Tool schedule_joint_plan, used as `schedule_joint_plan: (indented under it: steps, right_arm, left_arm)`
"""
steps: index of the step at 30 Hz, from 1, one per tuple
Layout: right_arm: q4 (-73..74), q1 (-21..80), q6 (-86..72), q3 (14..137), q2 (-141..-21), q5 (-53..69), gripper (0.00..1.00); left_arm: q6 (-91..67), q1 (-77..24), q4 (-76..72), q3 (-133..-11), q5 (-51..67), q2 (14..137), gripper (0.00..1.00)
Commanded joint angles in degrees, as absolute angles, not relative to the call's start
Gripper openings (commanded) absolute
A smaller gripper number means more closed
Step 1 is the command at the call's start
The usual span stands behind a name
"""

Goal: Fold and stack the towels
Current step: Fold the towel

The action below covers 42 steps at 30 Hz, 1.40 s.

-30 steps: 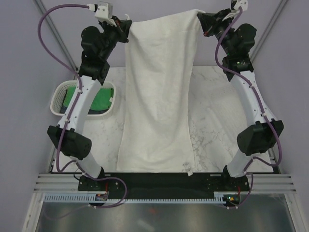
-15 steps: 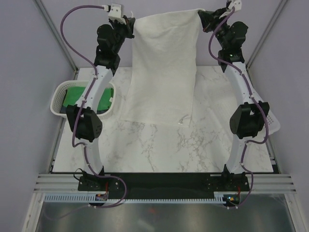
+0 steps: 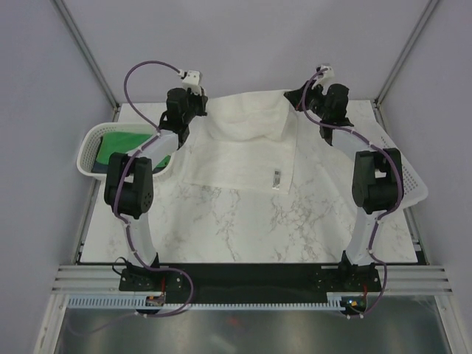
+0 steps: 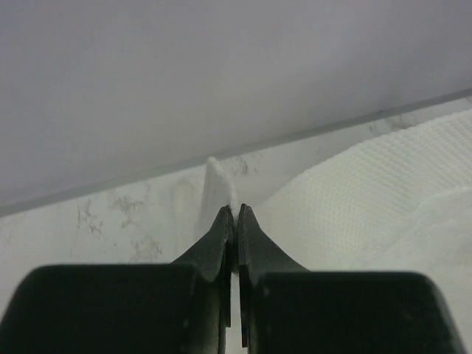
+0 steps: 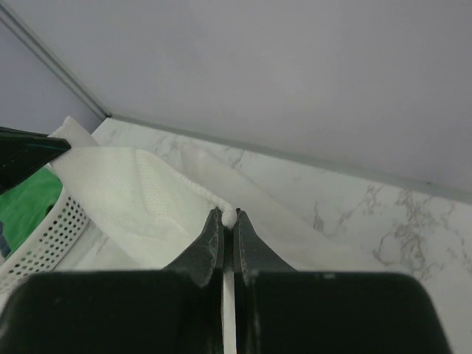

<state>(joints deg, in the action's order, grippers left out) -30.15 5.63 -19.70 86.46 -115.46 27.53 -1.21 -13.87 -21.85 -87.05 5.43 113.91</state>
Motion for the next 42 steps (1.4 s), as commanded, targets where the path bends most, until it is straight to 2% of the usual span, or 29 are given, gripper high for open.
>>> schedule_joint_plan:
  steps: [1, 5, 11, 17, 28, 36, 39, 42]
  right_arm:
    - [-35.69, 5.8, -23.81, 82.02, -107.77, 32.34, 0.0]
    - [-35.69, 6.24, -24.35, 72.1, -103.54, 32.87, 0.0]
    - [-30.6, 6.59, -20.13, 65.66, -97.13, 34.19, 0.0]
    - [-20.84, 7.29, -14.25, 61.36, -91.06, 34.02, 0.0]
    - [-16.97, 9.14, -11.95, 51.08, -85.43, 31.2, 0.0]
    - [-15.64, 10.37, -12.48, 44.83, -81.13, 26.99, 0.0]
    - [-15.03, 10.98, -12.04, 43.33, -80.16, 25.85, 0.0]
    - [-15.2, 12.21, -12.48, 42.19, -79.11, 25.93, 0.0]
  left_arm:
    - [-3.42, -13.62, -30.05, -81.58, 5.01, 105.48, 0.02]
    - [-5.27, -13.71, -31.55, -73.15, 6.33, 101.52, 0.02]
    - [-7.12, -13.8, -32.34, -62.69, 6.68, 94.23, 0.02]
    - [-8.79, -15.03, -30.85, -55.48, 6.68, 88.17, 0.02]
    - [-13.62, -16.79, -29.27, -46.76, 5.37, 83.15, 0.02]
    - [-21.17, -17.75, -27.86, -40.96, 5.27, 82.0, 0.06]
    - [-24.78, -17.75, -26.9, -39.82, 6.15, 82.27, 0.15]
    - [-24.79, -18.19, -26.89, -38.76, 6.15, 81.74, 0.15]
